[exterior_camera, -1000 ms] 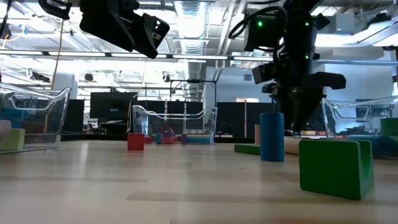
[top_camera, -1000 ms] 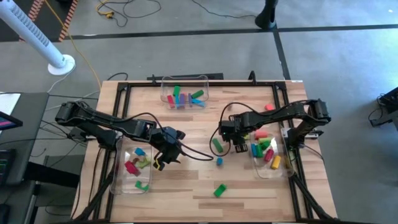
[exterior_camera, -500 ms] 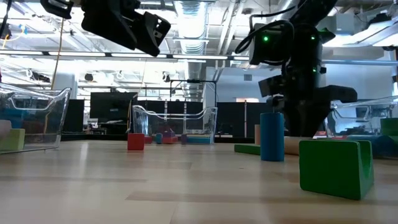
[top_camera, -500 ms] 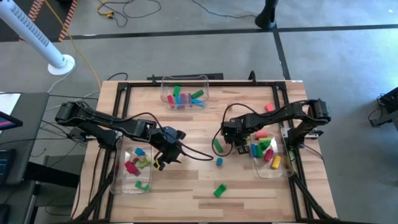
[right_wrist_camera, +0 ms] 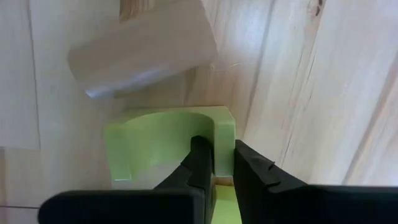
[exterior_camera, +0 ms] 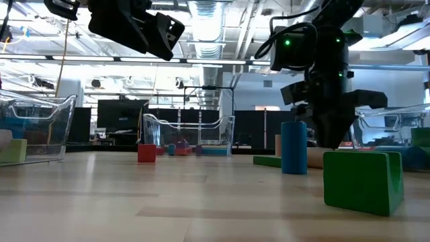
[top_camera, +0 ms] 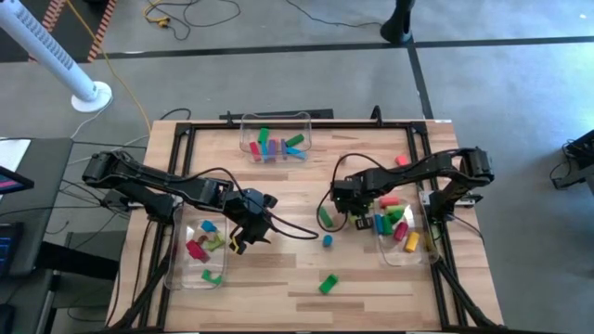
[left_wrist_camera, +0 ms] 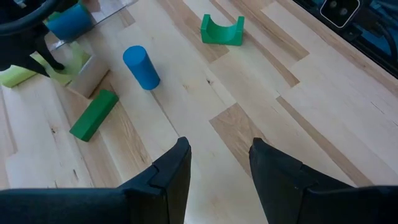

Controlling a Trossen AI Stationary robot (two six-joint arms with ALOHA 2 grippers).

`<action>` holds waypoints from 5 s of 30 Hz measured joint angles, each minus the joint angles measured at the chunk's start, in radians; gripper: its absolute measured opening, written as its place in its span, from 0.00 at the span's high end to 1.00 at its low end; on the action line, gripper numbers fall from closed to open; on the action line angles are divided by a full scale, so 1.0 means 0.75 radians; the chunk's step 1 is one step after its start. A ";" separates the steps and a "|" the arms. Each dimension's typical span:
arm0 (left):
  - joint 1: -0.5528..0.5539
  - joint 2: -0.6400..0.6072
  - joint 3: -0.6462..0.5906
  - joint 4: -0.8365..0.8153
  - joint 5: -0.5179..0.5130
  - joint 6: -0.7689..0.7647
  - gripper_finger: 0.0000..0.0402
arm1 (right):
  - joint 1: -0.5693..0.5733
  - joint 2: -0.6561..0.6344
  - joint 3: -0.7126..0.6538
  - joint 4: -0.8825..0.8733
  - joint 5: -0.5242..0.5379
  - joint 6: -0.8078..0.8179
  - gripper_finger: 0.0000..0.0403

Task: Sort blocks by size
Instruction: Put the light green arc block into the left transparent bin

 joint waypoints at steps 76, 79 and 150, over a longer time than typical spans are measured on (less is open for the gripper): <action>0.286 0.151 -0.001 1.097 0.656 -0.515 0.35 | 0.824 0.001 0.692 0.490 1.454 -0.799 0.83; 0.285 0.150 -0.001 1.116 0.667 -0.521 0.35 | 0.826 0.001 0.692 0.495 1.452 -0.818 0.83; 0.285 -0.135 0.000 0.194 0.344 -0.265 0.68 | 0.766 0.037 0.692 0.340 1.524 -0.520 0.39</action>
